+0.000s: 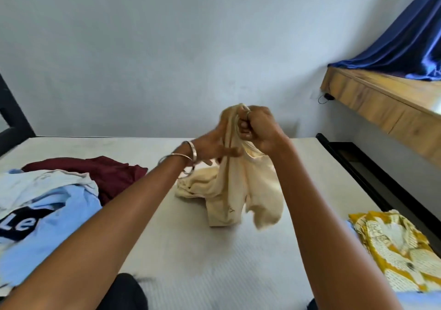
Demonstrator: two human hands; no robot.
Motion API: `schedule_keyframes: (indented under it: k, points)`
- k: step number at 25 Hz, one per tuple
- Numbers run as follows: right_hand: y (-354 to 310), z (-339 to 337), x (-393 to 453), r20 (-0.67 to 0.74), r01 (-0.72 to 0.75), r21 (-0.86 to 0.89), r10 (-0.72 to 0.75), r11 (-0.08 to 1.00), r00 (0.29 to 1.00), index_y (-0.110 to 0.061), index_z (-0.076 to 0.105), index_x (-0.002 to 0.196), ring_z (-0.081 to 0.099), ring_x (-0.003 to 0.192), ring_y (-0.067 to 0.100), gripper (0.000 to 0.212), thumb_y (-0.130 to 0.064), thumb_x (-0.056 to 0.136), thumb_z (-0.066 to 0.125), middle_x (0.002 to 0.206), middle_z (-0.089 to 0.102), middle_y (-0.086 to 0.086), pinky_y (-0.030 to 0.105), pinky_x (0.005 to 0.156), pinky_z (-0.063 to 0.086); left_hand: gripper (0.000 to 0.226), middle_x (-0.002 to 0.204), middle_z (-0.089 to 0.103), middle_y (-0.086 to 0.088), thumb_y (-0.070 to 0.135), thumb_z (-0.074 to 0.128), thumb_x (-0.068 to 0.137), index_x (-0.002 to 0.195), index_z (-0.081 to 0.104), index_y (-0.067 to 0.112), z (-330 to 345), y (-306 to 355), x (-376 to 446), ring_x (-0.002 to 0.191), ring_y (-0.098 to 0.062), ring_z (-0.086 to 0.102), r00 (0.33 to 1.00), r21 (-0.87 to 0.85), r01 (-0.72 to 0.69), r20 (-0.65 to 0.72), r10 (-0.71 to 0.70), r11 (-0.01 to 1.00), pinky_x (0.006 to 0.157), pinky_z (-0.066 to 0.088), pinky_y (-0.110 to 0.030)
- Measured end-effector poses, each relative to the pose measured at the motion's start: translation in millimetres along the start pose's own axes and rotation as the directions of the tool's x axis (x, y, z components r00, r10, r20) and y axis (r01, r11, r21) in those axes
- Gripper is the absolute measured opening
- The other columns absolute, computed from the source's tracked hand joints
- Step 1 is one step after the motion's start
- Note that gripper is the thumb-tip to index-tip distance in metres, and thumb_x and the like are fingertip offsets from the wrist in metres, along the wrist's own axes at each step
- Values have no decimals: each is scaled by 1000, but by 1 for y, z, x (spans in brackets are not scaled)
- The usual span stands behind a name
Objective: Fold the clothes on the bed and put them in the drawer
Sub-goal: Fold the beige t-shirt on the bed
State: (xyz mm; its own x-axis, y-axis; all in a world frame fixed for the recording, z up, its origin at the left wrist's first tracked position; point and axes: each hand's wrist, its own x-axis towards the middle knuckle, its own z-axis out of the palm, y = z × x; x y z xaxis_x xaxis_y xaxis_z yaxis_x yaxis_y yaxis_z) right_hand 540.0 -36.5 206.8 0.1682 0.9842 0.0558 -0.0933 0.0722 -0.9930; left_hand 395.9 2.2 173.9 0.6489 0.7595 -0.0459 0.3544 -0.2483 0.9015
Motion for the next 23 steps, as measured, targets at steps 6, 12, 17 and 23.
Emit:
schedule_keyframes:
  k: [6, 12, 17, 23]
  points:
    - [-41, 8, -6, 84, 229, -165, -218, 959, 972, -10, 65, 91, 47, 59, 13, 9, -15, 84, 67, 71, 57, 4, 24, 52, 37, 28, 94, 70, -17, 33, 58, 86, 94, 68, 8, 14, 19, 18, 94, -37, 64, 678, 103, 75, -735, 25, 992, 77, 54, -39]
    - [80, -40, -31, 81, -100, -646, 198, 757, 977, -24, 58, 116, 61, 83, 15, 54, -29, 71, 88, 100, 65, 4, 25, 69, 48, 25, 93, 69, -10, 31, 55, 87, 92, 64, 8, -24, 55, 9, 79, -25, 69, 611, -303, -191, -781, -128, 934, 58, 59, -39]
    - [76, -47, -15, -191, -74, -159, 43, 984, 981, -17, 56, 65, 50, 66, 18, 25, -5, 87, 53, 68, 56, 4, 29, 61, 37, 20, 98, 65, -8, 27, 56, 90, 104, 59, 14, -61, 87, 12, 86, -26, 69, 692, -522, -417, -713, -112, 745, 63, 60, -43]
    - [-36, -55, -17, -456, 358, 112, -273, 927, 847, -20, 46, 57, 42, 55, 9, 34, -3, 85, 45, 56, 43, -6, 27, 54, 37, 100, 156, 23, -19, 71, 49, 82, 154, 7, 15, -77, 52, 22, 141, -36, 27, 666, 79, 215, -741, -87, 973, 115, 24, -41]
